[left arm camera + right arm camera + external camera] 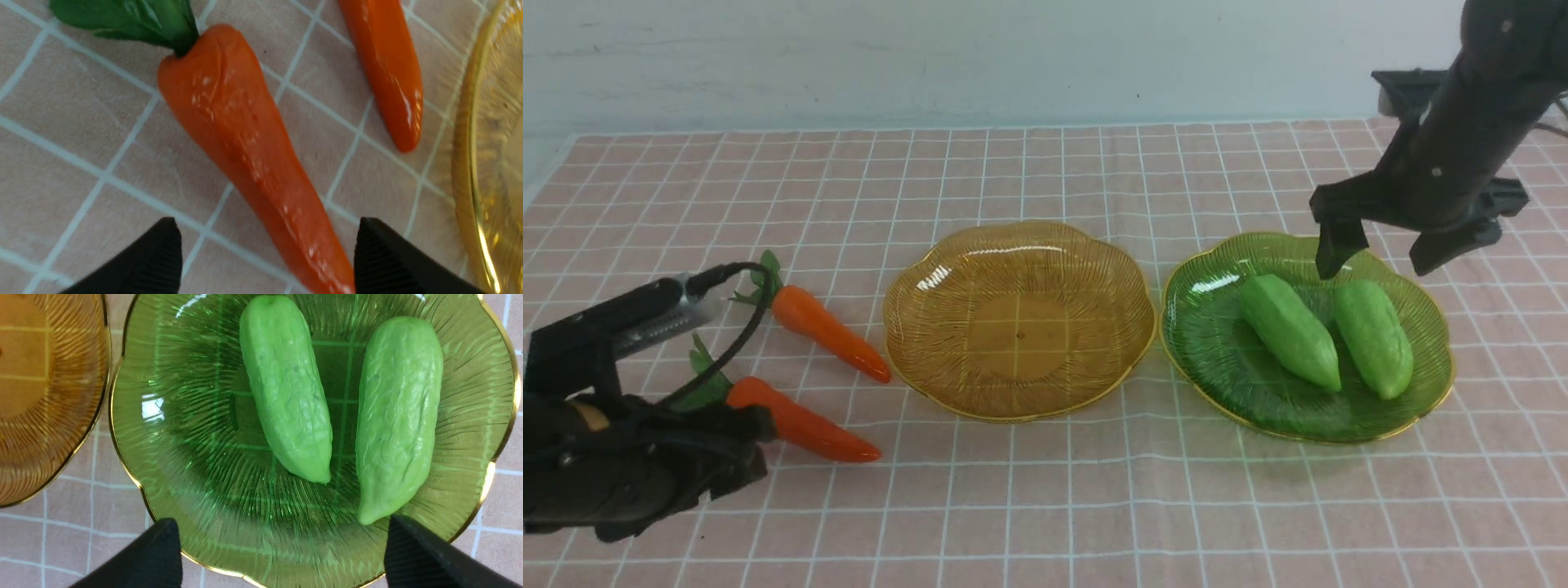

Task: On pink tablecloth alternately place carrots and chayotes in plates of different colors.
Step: 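Pick up the carrot and put it on the nearest plate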

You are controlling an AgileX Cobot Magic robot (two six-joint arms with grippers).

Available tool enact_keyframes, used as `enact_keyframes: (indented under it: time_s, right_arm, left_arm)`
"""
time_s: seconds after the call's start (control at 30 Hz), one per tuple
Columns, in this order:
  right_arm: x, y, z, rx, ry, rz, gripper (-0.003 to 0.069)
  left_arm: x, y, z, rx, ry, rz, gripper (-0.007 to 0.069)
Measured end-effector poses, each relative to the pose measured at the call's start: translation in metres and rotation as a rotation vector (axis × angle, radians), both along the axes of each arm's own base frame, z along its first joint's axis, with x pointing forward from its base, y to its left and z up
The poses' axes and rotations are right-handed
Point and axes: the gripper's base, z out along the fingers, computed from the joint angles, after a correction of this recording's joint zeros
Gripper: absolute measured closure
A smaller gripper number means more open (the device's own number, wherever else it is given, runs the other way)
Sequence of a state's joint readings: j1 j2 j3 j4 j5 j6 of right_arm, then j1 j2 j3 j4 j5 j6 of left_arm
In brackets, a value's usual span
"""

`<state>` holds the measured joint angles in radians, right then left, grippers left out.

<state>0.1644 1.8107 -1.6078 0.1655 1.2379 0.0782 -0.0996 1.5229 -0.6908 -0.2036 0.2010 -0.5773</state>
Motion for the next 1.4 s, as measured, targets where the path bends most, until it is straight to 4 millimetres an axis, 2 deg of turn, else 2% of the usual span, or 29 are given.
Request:
enact_keyframes:
  time_s: [0.2,0.27,0.33,0.43,0.47,0.53,0.63,0.7,0.77,0.87,1.0,1.1,1.2,1.27,1.33,1.4]
  right_arm:
    - [-0.003,0.0,-0.005,-0.006,0.02,0.013,0.0109]
    - [-0.003,-0.001,-0.006,-0.008,0.021,0.014,0.012]
    - [-0.003,-0.001,-0.006,-0.009,0.021,0.017,0.0122]
    - [-0.003,-0.001,-0.006,-0.011,0.019,0.027,0.0122]
    - [-0.003,-0.001,-0.006,-0.012,0.019,0.028,0.0122]
    - [-0.003,-0.001,-0.006,-0.012,0.018,0.031,0.0123]
    - [-0.003,-0.001,-0.006,-0.013,0.018,0.031,0.0123]
    - [-0.003,-0.001,-0.006,-0.013,0.018,0.033,0.0123]
    - [-0.003,-0.001,-0.006,-0.014,0.017,0.034,0.0123]
    - [-0.003,0.0,-0.006,-0.013,0.017,0.035,0.0123]
    - [-0.003,0.0,-0.006,-0.011,0.018,0.035,0.0123]
    - [-0.003,0.0,-0.006,-0.011,0.017,0.036,0.0123]
    - [-0.003,0.0,-0.006,-0.011,0.017,0.037,0.0123]
    - [-0.003,0.0,-0.006,-0.011,0.017,0.037,0.0123]
    - [-0.003,0.0,-0.006,-0.011,0.017,0.037,0.0123]
    - [-0.003,0.0,-0.006,-0.01,0.017,0.037,0.0123]
  left_arm:
    - [0.024,0.002,-0.037,-0.085,-0.038,0.179,0.011]
    - [0.029,0.002,-0.041,-0.092,-0.071,0.2,0.0116]
    - [0.03,0.002,-0.042,-0.091,-0.074,0.201,0.017]
    - [0.027,0.002,-0.04,-0.066,-0.05,0.158,0.0323]
    - [0.024,0.001,-0.036,-0.048,-0.03,0.126,0.0379]
    - [0.015,0.001,-0.024,-0.017,0.01,0.064,0.0422]
    - [0.013,-0.002,0.022,0.022,-0.02,-0.034,0.0428]
    - [0.02,-0.008,0.054,0.041,-0.081,-0.099,0.0428]
    - [0.036,-0.027,0.078,0.058,-0.152,-0.185,0.0418]
    - [0.062,-0.06,0.084,0.078,-0.19,-0.298,0.0363]
    - [0.102,-0.091,0.065,0.1,-0.153,-0.384,0.0239]
    - [0.125,-0.1,0.052,0.114,-0.092,-0.414,0.0134]
    - [0.138,-0.094,0.059,0.192,-0.092,-0.451,0.006]
    - [0.143,-0.08,0.071,0.237,-0.081,-0.441,0.0047]
    - [0.143,-0.051,0.08,0.262,-0.001,-0.373,0.0048]
    - [0.142,-0.023,0.074,0.243,0.104,-0.272,0.0053]
